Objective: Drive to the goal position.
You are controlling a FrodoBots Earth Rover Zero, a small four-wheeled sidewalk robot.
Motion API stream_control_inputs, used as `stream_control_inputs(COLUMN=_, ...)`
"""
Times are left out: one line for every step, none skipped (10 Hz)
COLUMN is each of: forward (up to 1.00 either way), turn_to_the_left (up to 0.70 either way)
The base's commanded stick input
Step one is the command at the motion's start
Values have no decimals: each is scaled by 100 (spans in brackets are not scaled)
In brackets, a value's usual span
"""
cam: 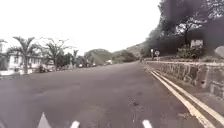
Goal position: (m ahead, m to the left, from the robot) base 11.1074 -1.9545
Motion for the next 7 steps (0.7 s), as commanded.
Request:
stream_control_inputs(forward=50, turn_to_the_left=-50)
stream_control_inputs(forward=50, turn_to_the_left=-47)
stream_control_inputs(forward=50, turn_to_the_left=-6)
stream_control_inputs(forward=50, turn_to_the_left=-1)
stream_control_inputs(forward=50, turn_to_the_left=0)
stream_control_inputs(forward=50, turn_to_the_left=0)
stream_control_inputs(forward=50, turn_to_the_left=0)
